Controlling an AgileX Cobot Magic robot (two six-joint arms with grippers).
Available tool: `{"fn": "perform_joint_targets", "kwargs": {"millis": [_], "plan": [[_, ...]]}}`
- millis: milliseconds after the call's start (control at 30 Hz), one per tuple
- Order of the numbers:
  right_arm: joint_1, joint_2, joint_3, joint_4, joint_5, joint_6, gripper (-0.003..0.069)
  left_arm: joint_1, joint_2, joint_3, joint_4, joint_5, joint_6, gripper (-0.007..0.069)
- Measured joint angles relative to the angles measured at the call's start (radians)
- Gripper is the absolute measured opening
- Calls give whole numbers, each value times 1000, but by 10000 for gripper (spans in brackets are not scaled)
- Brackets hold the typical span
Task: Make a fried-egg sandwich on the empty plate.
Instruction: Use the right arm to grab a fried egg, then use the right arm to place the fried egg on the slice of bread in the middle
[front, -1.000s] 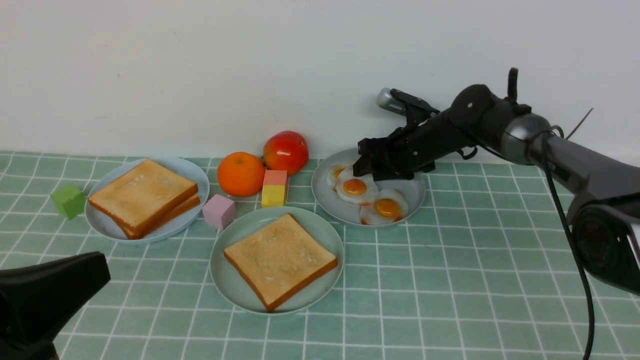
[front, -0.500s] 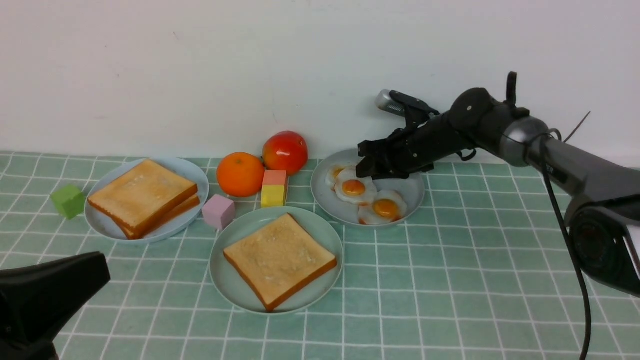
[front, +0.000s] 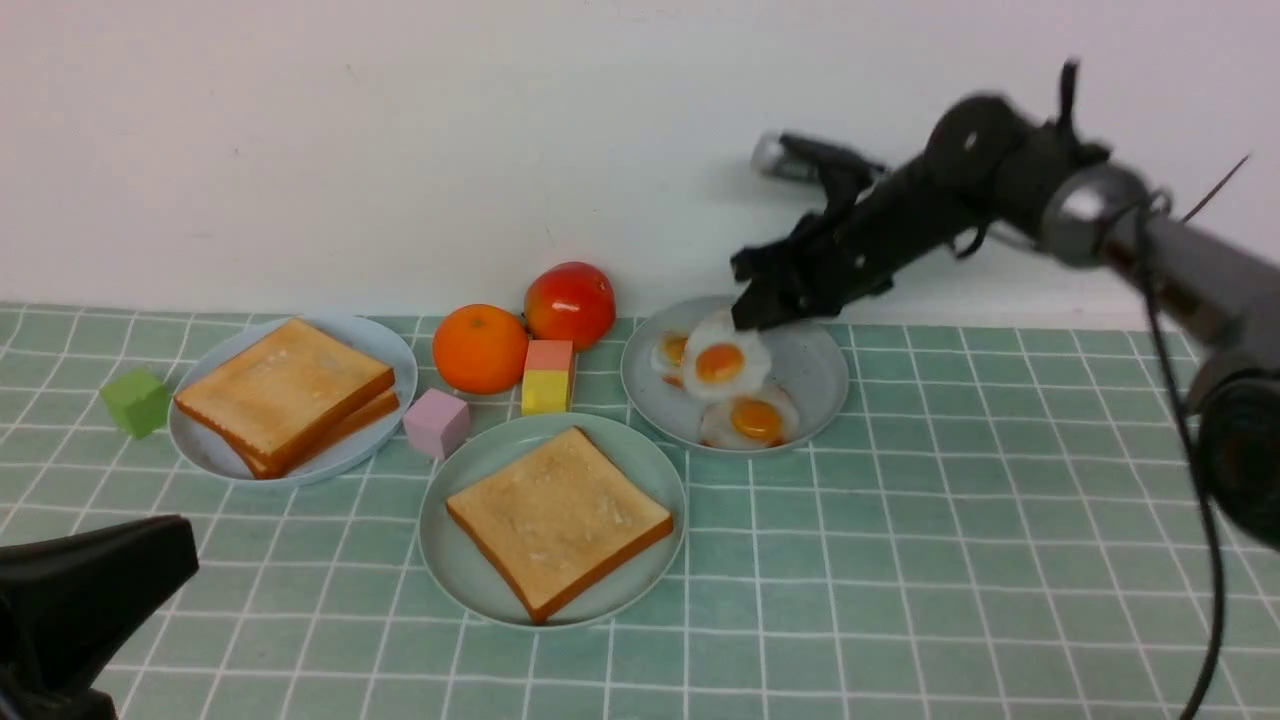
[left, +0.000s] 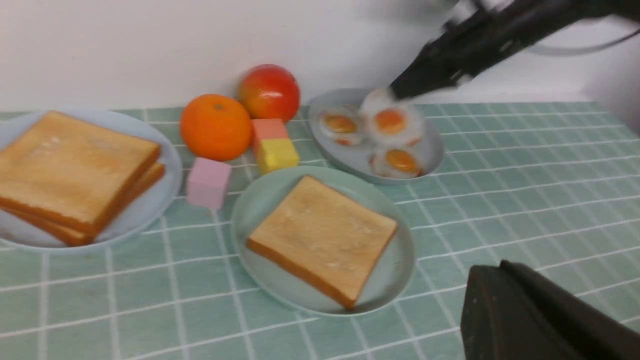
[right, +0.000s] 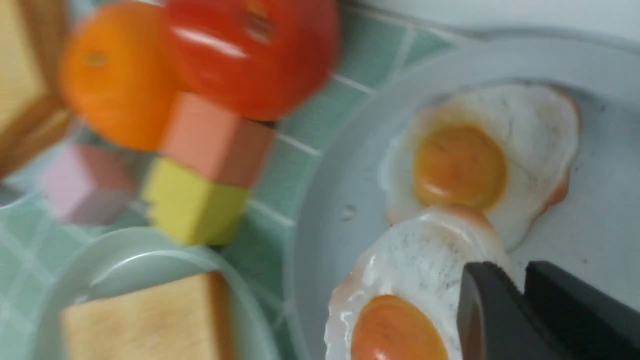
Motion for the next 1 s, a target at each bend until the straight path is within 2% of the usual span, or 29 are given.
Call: {"fn": "perform_joint_targets", "kwargs": {"millis": [200,300,467,567,800,1000], "plan": [[19,-119,30,-1,175,-7,95,0,0,0,35,57,0,-2],[67,-170,115,11,188,-8,95,0,0,0,38,73,0,-1],[190,-213,301,25,56,-31,95,0,0,0,41,84,0,3],[272,-212,402,69,-98,-40,95,0,0,0,42,85,0,4],[301,-173,425,110,-282,-49,95,0,0,0,45,101,0,7],[300,-118,427,112,-298,34,97,0,0,0,44,102,0,8]]}}
